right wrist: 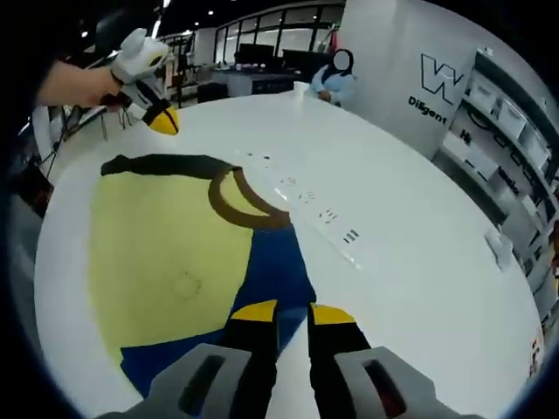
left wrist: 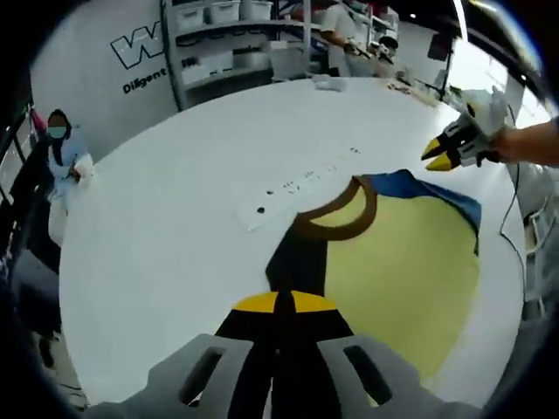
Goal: Fold the garment on the visible template until the final outline fits inside the template.
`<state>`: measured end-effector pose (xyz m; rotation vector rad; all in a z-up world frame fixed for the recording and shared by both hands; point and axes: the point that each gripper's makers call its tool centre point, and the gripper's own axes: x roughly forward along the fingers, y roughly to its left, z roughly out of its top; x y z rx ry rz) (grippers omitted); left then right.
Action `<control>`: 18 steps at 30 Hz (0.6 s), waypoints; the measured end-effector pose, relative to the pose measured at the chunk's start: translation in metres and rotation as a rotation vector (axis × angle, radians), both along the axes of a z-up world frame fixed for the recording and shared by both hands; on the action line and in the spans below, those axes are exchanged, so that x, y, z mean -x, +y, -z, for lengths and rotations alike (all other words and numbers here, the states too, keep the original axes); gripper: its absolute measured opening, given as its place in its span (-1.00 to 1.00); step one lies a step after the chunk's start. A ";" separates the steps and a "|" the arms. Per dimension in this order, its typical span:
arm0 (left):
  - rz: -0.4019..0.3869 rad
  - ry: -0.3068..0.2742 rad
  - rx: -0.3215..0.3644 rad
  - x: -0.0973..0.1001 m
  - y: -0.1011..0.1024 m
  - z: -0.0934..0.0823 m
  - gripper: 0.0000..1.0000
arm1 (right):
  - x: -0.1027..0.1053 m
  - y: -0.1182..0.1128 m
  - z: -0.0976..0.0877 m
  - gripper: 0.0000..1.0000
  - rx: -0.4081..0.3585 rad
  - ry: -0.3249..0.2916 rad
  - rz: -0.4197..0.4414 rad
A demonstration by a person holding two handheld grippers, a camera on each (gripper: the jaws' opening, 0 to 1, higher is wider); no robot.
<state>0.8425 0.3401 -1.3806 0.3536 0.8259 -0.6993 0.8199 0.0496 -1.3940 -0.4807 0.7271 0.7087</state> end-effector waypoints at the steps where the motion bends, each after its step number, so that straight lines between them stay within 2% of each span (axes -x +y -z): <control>1: 0.019 -0.001 -0.004 0.006 -0.001 0.000 -0.85 | 0.002 0.001 -0.001 -0.88 -0.003 -0.011 -0.016; 7: 0.114 -0.016 0.012 0.053 -0.002 0.002 -0.83 | 0.031 0.007 -0.004 -0.90 -0.042 -0.013 -0.075; 9: 0.160 -0.029 -0.003 0.066 -0.001 0.004 -0.82 | 0.039 0.008 -0.006 -0.92 -0.024 -0.033 -0.113; 13: 0.235 -0.056 0.019 0.099 0.001 0.002 -0.80 | 0.070 0.012 -0.011 -0.94 -0.047 -0.041 -0.169; 18: 0.282 -0.071 0.043 0.128 0.006 0.000 -0.78 | 0.104 0.017 -0.017 -0.95 -0.072 -0.059 -0.223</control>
